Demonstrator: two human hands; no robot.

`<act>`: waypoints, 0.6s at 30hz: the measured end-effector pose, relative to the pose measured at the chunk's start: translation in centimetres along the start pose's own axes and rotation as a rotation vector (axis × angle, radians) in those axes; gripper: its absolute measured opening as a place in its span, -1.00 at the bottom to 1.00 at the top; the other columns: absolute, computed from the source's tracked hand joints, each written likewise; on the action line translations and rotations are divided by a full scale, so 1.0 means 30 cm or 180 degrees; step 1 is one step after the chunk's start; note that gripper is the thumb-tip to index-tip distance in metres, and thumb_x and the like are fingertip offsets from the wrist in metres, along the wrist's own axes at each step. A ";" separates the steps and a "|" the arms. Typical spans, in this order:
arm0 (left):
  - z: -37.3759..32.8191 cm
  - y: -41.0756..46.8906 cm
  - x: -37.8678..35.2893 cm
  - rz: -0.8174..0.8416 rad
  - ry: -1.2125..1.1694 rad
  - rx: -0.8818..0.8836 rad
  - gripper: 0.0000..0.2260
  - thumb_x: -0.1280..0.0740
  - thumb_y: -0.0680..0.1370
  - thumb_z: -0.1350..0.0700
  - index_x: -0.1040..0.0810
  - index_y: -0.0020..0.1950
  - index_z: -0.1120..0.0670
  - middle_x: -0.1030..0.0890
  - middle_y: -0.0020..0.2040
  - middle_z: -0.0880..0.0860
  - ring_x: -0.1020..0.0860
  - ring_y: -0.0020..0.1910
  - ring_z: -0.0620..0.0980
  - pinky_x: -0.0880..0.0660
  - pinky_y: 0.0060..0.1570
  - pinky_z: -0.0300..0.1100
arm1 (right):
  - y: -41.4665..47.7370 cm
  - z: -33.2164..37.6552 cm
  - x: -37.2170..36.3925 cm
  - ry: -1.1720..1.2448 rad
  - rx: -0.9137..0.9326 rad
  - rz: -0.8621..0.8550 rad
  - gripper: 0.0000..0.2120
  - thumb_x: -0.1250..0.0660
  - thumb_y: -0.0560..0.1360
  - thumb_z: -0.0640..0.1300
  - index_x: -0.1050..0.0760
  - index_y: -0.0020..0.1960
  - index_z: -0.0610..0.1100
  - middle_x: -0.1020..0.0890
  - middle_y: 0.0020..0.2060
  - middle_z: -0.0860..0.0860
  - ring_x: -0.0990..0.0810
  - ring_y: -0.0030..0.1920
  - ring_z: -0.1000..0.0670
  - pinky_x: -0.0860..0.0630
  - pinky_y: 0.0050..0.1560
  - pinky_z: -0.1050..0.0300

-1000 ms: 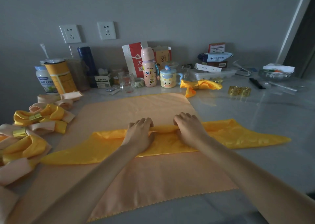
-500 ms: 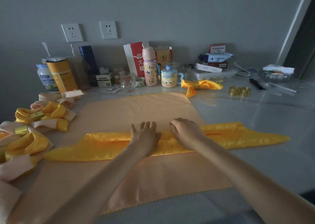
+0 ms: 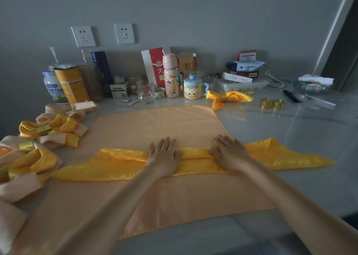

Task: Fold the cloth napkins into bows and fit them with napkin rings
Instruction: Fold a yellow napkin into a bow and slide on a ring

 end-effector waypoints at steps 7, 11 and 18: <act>-0.011 0.003 -0.010 -0.0056 0.0032 0.0002 -0.52 0.14 0.65 -0.10 0.01 0.55 0.03 0.05 0.56 0.05 0.09 0.54 0.02 0.18 0.48 0.05 | -0.031 -0.008 0.017 0.0091 0.0198 -0.0550 -0.53 0.07 0.65 0.06 -0.26 0.43 -0.18 -0.30 0.44 -0.07 -0.18 0.46 -0.07 -0.04 0.44 0.07; -0.031 -0.029 0.019 -0.0559 0.0396 -0.0205 -0.62 0.06 0.66 -0.05 -0.28 0.41 0.04 -0.28 0.44 0.06 -0.21 0.44 0.06 -0.05 0.42 0.07 | -0.068 0.065 0.048 0.0196 0.0558 -0.0870 -0.69 -0.07 0.62 -0.11 -0.45 0.28 -0.14 -0.52 0.22 -0.07 -0.44 0.23 -0.07 -0.28 0.25 0.12; -0.043 -0.081 0.044 -0.0881 0.0535 -0.0429 -0.68 -0.04 0.65 -0.01 -0.38 0.31 0.08 -0.46 0.26 0.06 -0.42 0.25 0.08 -0.29 0.21 -0.05 | -0.097 0.078 0.067 0.0133 0.0459 -0.0961 -0.66 -0.18 0.57 -0.17 -0.38 0.35 -0.07 -0.48 0.25 -0.03 -0.43 0.25 -0.06 -0.28 0.27 0.07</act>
Point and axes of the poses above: each hand's wrist, its own y-axis towards the middle knuckle, its own x-axis out of the back of the hand, z = x × y, the point moved 2 cm from there along y, towards the middle knuckle
